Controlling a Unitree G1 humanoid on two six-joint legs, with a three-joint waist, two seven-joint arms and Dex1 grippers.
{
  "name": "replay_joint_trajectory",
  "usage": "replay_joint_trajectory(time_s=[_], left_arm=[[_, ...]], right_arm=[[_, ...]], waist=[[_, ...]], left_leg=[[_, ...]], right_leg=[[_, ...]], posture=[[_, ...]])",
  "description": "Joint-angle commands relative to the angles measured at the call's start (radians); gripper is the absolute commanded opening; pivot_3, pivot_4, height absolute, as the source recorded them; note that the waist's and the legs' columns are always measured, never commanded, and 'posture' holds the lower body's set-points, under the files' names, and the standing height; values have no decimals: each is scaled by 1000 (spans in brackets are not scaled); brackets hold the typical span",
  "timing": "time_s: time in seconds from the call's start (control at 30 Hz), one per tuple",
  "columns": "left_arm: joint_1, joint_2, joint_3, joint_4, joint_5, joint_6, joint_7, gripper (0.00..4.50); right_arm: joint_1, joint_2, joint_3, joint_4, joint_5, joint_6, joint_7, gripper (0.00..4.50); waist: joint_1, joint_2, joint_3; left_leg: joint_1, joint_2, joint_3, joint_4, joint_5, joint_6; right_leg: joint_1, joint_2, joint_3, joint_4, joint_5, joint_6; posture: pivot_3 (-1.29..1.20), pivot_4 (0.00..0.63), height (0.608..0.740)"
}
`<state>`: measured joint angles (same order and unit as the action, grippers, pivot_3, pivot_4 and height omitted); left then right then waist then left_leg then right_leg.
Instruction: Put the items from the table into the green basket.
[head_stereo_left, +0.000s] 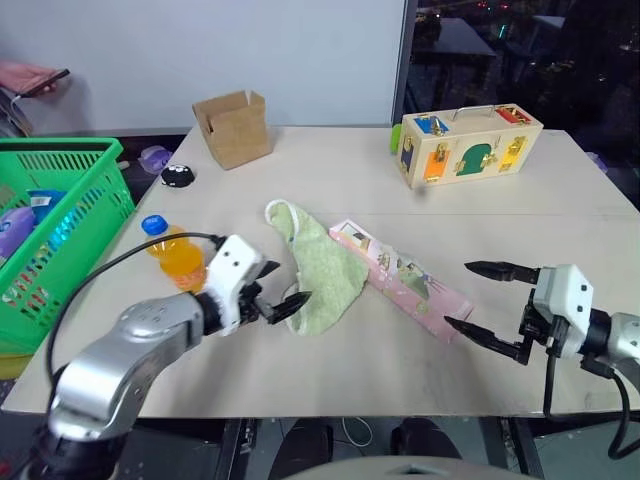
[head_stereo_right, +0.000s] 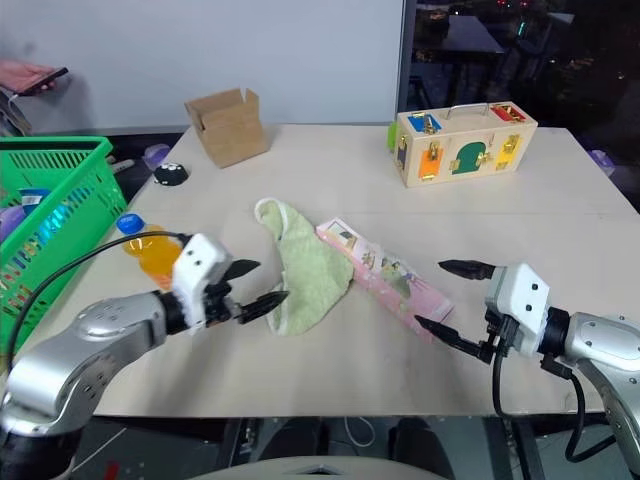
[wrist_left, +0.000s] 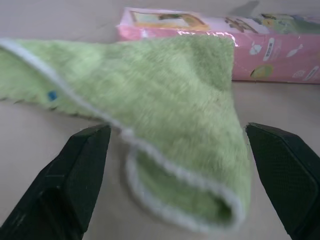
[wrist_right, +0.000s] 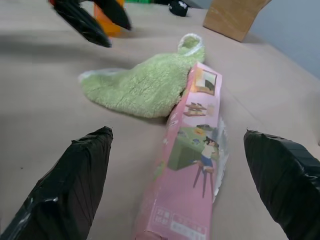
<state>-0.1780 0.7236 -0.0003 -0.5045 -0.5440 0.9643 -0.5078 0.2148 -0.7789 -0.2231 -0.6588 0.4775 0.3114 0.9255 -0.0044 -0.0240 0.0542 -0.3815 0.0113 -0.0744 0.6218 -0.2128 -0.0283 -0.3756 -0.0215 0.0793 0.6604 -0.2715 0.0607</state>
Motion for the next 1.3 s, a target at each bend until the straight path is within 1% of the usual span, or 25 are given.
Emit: replay_joint_trajectory(time_s=[0.03,0.07,0.13,0.17,0.2,0.27,0.3,0.33,0.43,0.47,0.6,0.67,0.73,0.77,0.87,0.93,0.97,1.0,1.03,1.07,1.13,1.17,1.23,1.3], left_arm=[[-122,-19,-134,125,101,43,31,4500],[-144,-12,-180,163,137,43,31,4500],[-159,-6,-229,212,177,22,17,4500],[-159,-12,-234,227,177,12,2,3957],[-159,-15,-241,237,181,6,-10,3663],[-155,-17,-255,253,212,-28,-17,2728],[-159,-29,-248,262,219,-41,-13,2337],[-163,-37,-241,270,230,-59,-9,1823],[-203,-95,-153,309,260,-123,65,392],[-215,-104,-127,315,272,-147,85,19],[-252,-119,-40,321,345,-315,163,19],[-321,-124,-9,371,379,-376,198,19],[-432,-146,2,492,394,-362,222,19],[-514,-155,-15,597,419,-393,219,19],[-831,-199,-91,1058,515,-563,186,19],[-1006,-224,-85,1392,564,-653,268,19],[-1063,-231,-81,1522,581,-686,289,339],[-1104,-237,-75,1611,590,-719,298,705],[-1129,-242,-73,1658,594,-736,284,888],[-1148,-246,-65,1683,593,-760,274,1267],[-1170,-248,-51,1712,588,-788,248,2276],[-1171,-248,-39,1706,576,-788,221,2613],[-1163,-245,-31,1689,569,-786,182,2613],[-1104,-238,-11,1570,536,-748,99,2613]], right_arm=[[11,7,-14,-44,-14,-34,-19,4464],[17,13,-15,-49,-17,-38,-29,4464],[30,21,-15,-56,-23,-45,-41,4464],[39,25,-17,-60,-29,-49,-47,4500],[48,30,-19,-62,-31,-51,-52,4500],[64,38,-21,-67,-37,-59,-62,4500],[70,41,-20,-67,-42,-64,-64,4500],[75,44,-19,-69,-46,-68,-67,4500],[79,51,-12,-65,-53,-78,-77,4500],[78,53,-10,-63,-54,-80,-79,4500],[73,61,-6,-54,-54,-85,-83,4500],[66,63,3,-43,-59,-90,-81,4500],[52,65,10,-38,-56,-88,-83,4500],[44,68,13,-36,-50,-85,-86,4500],[20,74,21,-23,-41,-79,-90,4500],[8,75,31,-12,-53,-85,-88,4500],[6,77,36,-10,-57,-88,-91,4500],[6,81,38,-14,-60,-87,-98,4500],[8,83,34,-23,-60,-83,-105,4500],[18,85,27,-37,-55,-76,-114,4500],[36,88,18,-58,-50,-67,-127,4500],[47,88,17,-66,-53,-69,-132,4500],[62,88,19,-76,-59,-72,-139,4500],[73,90,19,-88,-59,-67,-149,4500]], waist=[[-10,-1,0],[-14,0,0],[-29,0,0],[-37,0,0],[-41,0,0],[-42,0,0],[-41,0,-1],[-40,0,-1],[-40,0,-1],[-39,0,0],[-42,-1,0],[-39,-1,0],[-35,-1,0],[-31,-2,0],[-18,-3,1],[-19,-3,0],[-23,-2,0],[-29,-2,-1],[-35,-2,-1],[-41,-2,-1],[-48,-2,0],[-51,-2,0],[-57,-2,1],[-63,-2,1]], left_leg=[[-1,0,-1,1,0,0],[-1,1,-1,1,0,0],[-1,1,-1,0,0,0],[-1,1,-1,0,0,0],[-1,1,-1,0,0,0],[-1,3,-1,-1,0,0],[-1,3,-1,-1,0,0],[-1,3,-1,-1,0,0],[-1,3,-1,2,0,0],[-1,3,-1,3,0,0],[-3,2,0,7,0,0],[-3,2,0,7,0,0],[-4,2,-1,7,0,0],[-4,2,-2,7,0,0],[-6,0,-8,12,0,0],[-8,-1,-9,12,0,0],[-12,-3,-8,12,-1,2],[-12,-3,-8,12,-2,3],[-12,-3,-6,12,-3,5],[-13,-4,-7,13,-4,6],[-15,-3,-8,12,-5,8],[-16,-3,-9,12,-5,8],[-18,-3,-10,11,-6,8],[-18,-3,-11,11,-6,8]], right_leg=[[0,1,0,0,0,0],[0,2,0,0,0,0],[-1,2,1,0,0,0],[-1,2,1,1,0,1],[-1,3,1,1,0,1],[-1,3,1,1,0,0],[-1,3,1,1,0,0],[-1,3,1,1,0,0],[-1,3,1,1,0,-1],[0,3,1,2,0,-1],[0,4,2,2,1,0],[0,3,2,1,1,1],[-1,4,1,1,2,3],[0,4,1,1,2,4],[1,6,-2,2,2,4],[2,5,-2,0,3,4],[0,4,-1,-3,3,5],[-1,4,0,-3,3,6],[-1,3,1,-2,2,7],[-1,3,1,-2,2,8],[-4,3,1,0,3,7],[-5,3,0,1,3,7],[-6,3,-2,1,3,6],[-6,3,-3,0,3,7]], posture=[[-35,0,740],[-41,0,740],[-62,0,740],[-68,0,740],[-68,0,740],[-81,0,740],[-81,0,740],[-85,0,740],[-86,0,740],[-86,0,740],[-78,0,740],[-78,0,740],[-46,0,740],[-46,0,740],[-32,0,740],[-38,0,740],[-62,0,740],[-84,0,740],[-84,0,740],[-99,0,740],[-112,0,740],[-116,0,740],[-120,0,740],[-121,0,740]])
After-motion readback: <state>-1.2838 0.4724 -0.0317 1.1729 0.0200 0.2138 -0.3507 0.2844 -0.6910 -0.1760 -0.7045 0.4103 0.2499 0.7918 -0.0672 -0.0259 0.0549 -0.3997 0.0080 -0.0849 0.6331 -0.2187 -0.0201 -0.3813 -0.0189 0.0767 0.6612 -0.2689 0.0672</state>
